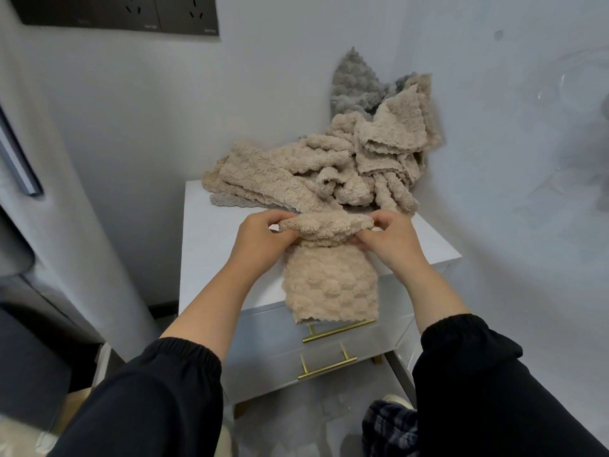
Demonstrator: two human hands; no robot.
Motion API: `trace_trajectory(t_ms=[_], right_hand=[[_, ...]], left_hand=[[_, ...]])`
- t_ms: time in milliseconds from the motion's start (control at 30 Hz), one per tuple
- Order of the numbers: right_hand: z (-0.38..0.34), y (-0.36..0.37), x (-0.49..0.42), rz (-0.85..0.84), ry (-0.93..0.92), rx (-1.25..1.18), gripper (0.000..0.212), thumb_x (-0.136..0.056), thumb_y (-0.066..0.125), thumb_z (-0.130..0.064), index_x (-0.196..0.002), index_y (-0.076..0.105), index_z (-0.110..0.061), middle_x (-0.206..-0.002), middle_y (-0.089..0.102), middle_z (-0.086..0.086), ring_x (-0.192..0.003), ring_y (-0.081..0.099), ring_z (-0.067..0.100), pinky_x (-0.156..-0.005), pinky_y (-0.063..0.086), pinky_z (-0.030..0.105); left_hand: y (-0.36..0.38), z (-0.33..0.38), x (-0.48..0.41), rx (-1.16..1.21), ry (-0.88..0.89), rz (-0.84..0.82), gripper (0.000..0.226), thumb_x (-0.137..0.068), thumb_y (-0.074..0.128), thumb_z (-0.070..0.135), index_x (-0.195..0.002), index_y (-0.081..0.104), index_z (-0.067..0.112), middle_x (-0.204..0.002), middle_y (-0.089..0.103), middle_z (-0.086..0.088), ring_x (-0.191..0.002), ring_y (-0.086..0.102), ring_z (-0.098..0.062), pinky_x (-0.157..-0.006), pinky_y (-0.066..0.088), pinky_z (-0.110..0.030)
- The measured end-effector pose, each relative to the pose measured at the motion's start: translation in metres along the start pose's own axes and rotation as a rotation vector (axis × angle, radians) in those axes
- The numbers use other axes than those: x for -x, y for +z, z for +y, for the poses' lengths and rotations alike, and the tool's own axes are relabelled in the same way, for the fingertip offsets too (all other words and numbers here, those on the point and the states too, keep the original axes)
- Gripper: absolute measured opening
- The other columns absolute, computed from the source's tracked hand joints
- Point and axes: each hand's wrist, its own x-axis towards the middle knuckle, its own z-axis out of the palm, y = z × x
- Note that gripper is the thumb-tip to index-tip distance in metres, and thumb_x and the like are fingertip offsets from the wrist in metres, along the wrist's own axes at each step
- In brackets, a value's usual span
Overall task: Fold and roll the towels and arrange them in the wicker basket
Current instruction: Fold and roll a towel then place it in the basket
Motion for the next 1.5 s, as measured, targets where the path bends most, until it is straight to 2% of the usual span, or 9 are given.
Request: trace_trajectory(t_ms=[133,233,300,467,633,800,1033,1300,1500], right_hand=[[0.001,-0.005,0.002,-0.059,-0.068,0.226,0.017,-0.080,0.068,-0.005,-0.078,0.065,-0.021,-0.073,0.062,-0.010,-0.066,0.056,0.005,-0.062,0.043,0.020],[-0.001,-0.013,0.003,-0.111,-0.078,0.284,0.013,-0.082,0.068,-0.008,-0.083,0.066,-0.021,-0.071,0.062,-0.008,-0.063,0.054,0.006,-0.055,0.040,0.014],[-0.002,-0.019,0.006,-0.217,-0.044,0.356,0.007,-0.081,0.071,-0.017,-0.086,0.067,-0.020,-0.073,0.062,-0.004,-0.064,0.054,0.009,-0.056,0.040,0.014],[-0.001,-0.023,0.012,-0.332,-0.029,0.359,0.039,-0.083,0.065,-0.051,-0.086,0.067,-0.012,-0.078,0.062,-0.003,-0.071,0.056,0.011,-0.065,0.042,0.024],[0.001,-0.016,0.012,-0.293,-0.019,0.382,0.019,-0.088,0.065,-0.030,-0.096,0.060,-0.013,-0.102,0.062,0.001,-0.095,0.057,0.016,-0.069,0.041,0.020],[-0.001,-0.016,0.012,-0.368,0.033,0.373,0.050,-0.086,0.069,-0.021,-0.130,0.045,-0.023,-0.122,0.046,-0.002,-0.106,0.046,0.013,-0.084,0.035,0.025],[-0.003,-0.011,0.006,-0.211,-0.047,0.320,0.044,-0.080,0.072,-0.006,-0.120,0.061,-0.018,-0.087,0.053,-0.006,-0.072,0.049,0.004,-0.060,0.039,0.014],[-0.002,0.007,0.007,0.113,-0.246,0.279,0.034,-0.078,0.061,0.003,-0.106,0.067,-0.015,-0.106,0.060,0.000,-0.094,0.051,0.011,-0.075,0.036,0.019],[0.003,0.009,0.011,0.081,-0.352,0.469,0.040,-0.074,0.056,0.012,-0.109,0.064,-0.007,-0.102,0.050,0.001,-0.100,0.049,0.020,-0.071,0.030,0.021]], left_hand=[[-0.005,-0.003,0.001,-0.139,0.014,-0.078,0.015,-0.081,0.072,0.013,-0.093,0.073,0.022,-0.090,0.069,0.007,-0.070,0.061,-0.007,-0.075,0.052,-0.029],[-0.012,0.000,0.004,-0.158,0.007,-0.167,0.008,-0.083,0.071,0.030,-0.088,0.075,0.025,-0.080,0.069,0.013,-0.071,0.059,-0.005,-0.068,0.044,-0.021],[-0.016,0.000,0.005,-0.135,0.002,-0.186,0.018,-0.088,0.063,0.039,-0.084,0.075,0.026,-0.084,0.071,0.014,-0.080,0.062,-0.004,-0.073,0.047,-0.024],[-0.014,-0.004,0.002,-0.161,0.011,-0.193,0.015,-0.085,0.070,0.027,-0.077,0.077,0.017,-0.087,0.073,0.009,-0.078,0.063,-0.005,-0.078,0.049,-0.026],[-0.009,-0.004,0.003,-0.370,0.038,-0.164,0.015,-0.076,0.079,0.022,-0.087,0.070,0.019,-0.099,0.061,0.007,-0.076,0.049,-0.004,-0.069,0.038,-0.022],[-0.008,-0.007,0.002,-0.417,-0.019,-0.308,0.055,-0.077,0.078,0.029,-0.126,0.056,0.020,-0.112,0.058,0.003,-0.095,0.054,-0.013,-0.084,0.043,-0.026],[-0.008,0.003,0.001,-0.435,0.003,-0.273,0.035,-0.075,0.080,0.025,-0.106,0.067,0.014,-0.091,0.064,0.003,-0.083,0.056,-0.015,-0.070,0.044,-0.028],[0.002,0.013,-0.001,-0.526,0.244,0.025,0.024,-0.074,0.074,0.019,-0.091,0.057,0.020,-0.090,0.052,0.004,-0.087,0.046,-0.016,-0.068,0.032,-0.028],[0.006,-0.003,-0.002,-0.697,0.388,0.001,0.025,-0.072,0.066,0.006,-0.088,0.051,0.018,-0.093,0.043,0.006,-0.097,0.043,-0.021,-0.069,0.028,-0.027]])
